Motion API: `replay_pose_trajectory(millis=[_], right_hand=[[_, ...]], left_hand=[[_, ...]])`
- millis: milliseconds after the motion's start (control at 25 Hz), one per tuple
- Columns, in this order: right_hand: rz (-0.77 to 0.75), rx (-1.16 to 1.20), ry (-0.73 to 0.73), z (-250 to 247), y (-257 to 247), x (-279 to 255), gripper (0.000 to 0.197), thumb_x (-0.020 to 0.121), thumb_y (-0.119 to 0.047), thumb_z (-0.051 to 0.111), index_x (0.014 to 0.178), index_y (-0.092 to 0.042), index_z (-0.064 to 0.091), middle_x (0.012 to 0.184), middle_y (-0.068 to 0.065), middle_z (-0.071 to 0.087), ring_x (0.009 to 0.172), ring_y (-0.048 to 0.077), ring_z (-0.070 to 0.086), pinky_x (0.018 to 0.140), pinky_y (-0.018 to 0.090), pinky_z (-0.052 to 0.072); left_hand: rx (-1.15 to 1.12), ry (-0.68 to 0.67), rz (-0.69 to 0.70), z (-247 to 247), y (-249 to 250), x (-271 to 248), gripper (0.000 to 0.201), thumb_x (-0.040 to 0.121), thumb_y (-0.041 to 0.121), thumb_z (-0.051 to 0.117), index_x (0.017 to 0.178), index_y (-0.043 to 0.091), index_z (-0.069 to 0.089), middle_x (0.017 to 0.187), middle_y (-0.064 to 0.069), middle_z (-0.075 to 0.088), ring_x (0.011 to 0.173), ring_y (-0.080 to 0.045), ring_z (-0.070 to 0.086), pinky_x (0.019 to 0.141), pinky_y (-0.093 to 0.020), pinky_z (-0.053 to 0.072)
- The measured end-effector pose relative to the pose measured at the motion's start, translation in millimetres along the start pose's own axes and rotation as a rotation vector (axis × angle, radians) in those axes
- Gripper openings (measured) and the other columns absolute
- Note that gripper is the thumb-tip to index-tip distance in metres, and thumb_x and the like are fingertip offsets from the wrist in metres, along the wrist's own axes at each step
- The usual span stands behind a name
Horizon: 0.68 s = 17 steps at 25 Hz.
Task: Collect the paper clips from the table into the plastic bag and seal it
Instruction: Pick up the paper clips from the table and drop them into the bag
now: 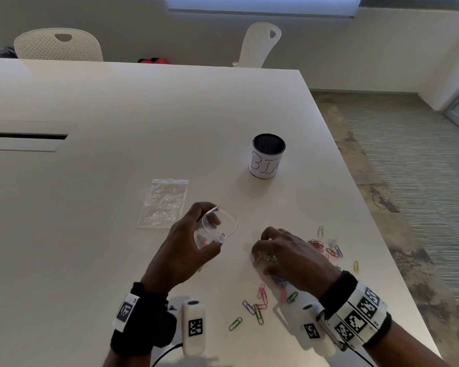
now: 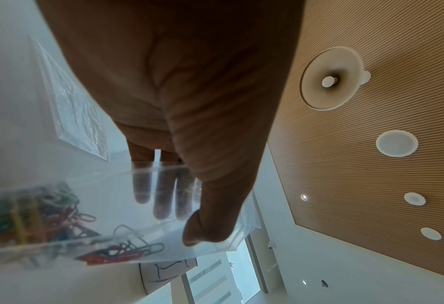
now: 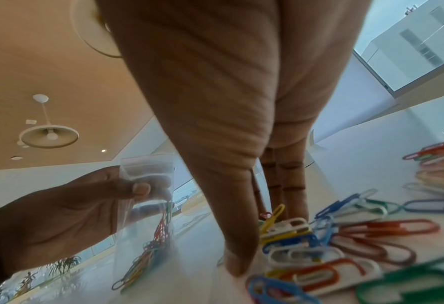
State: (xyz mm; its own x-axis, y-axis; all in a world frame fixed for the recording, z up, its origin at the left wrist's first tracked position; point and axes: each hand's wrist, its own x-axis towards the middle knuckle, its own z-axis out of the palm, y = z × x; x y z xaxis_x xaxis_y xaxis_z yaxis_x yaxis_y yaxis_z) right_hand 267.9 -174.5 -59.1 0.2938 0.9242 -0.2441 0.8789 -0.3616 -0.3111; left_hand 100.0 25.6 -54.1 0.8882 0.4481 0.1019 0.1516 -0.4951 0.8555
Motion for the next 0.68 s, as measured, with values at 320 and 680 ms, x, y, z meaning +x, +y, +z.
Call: replay_pose_trajectory(millis=[320,680], right_hand=[[-0.03,-0.014,0.056,1,-7,4,0.012,0.103,-0.011,0.058,0.105,-0.012,0.069,0.105,0.002,0.061,0.082,0.013,0.065,0.074,0.021,0.055],[0.093,0.286,0.177,-11,22,7,0.004,0.089,-0.01,0.077,0.092,-0.013,0.079,0.095,-0.001,0.077,0.08,0.008,0.073,0.079,0.027,0.063]], left_hand=[[-0.007,0.001,0.004,0,0,0,0.054,0.083,0.012,0.081,0.125,0.032,0.054,0.108,0.012,0.068,0.108,-0.011,0.066,0.081,-0.008,0.05],[-0.008,0.006,-0.017,-1,1,-3,0.053,0.084,0.014,0.081,0.125,0.034,0.053,0.109,0.013,0.067,0.103,-0.014,0.068,0.079,-0.019,0.058]])
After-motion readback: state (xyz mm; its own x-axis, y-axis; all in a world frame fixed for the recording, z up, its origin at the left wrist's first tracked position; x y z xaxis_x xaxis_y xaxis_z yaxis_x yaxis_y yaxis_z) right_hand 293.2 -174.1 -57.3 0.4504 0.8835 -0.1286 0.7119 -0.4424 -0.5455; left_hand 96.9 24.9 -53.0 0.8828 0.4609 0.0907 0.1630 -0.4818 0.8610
